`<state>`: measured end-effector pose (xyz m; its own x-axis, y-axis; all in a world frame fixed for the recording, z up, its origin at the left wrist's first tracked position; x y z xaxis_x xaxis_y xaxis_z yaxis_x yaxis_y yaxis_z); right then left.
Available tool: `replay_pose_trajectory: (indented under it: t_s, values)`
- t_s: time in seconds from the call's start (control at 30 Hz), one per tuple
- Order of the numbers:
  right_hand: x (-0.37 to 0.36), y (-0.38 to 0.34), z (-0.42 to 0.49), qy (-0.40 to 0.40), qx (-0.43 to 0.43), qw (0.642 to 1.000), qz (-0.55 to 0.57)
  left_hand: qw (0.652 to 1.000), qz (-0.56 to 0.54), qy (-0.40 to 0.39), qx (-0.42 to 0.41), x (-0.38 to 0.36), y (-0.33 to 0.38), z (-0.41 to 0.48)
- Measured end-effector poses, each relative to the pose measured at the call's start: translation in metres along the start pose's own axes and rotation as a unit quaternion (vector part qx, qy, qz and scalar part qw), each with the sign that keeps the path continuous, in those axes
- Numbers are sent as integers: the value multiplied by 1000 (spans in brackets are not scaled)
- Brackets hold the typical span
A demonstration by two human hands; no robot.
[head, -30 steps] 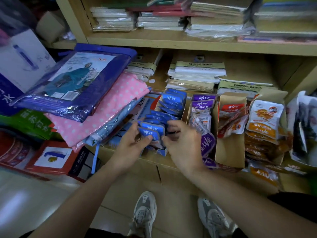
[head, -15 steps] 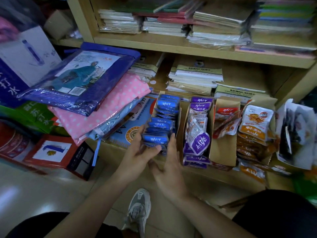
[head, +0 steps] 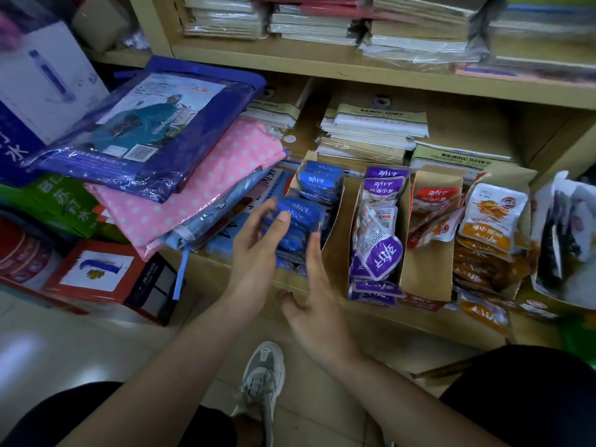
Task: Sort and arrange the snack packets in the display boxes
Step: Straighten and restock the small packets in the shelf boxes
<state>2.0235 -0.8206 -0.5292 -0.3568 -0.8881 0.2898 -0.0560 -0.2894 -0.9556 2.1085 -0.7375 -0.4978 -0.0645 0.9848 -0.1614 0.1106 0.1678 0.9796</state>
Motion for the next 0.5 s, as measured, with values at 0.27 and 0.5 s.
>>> replay_pose_trajectory:
  t_s: [0.27, 0.5]
  values:
    - [6, 12, -5, 55, -50, 995, 73, 994, 81, -25, -71, 2, 3, 3]
    - [23, 23, -5, 181, -4, 983, -5, 990, 93, -96, -44, 8, 2, -5]
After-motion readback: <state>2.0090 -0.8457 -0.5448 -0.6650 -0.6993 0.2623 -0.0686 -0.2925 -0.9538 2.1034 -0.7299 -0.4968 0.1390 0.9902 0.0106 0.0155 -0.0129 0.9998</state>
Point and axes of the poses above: each hand's wrist, its own z-axis towards the middle knuckle, its own x-axis out of the back of the hand, y = z × x, the point moved 8 cm from there along z, towards the middle knuckle, and after that the axes turned 9 degrees about y, right-handed, at the moved point
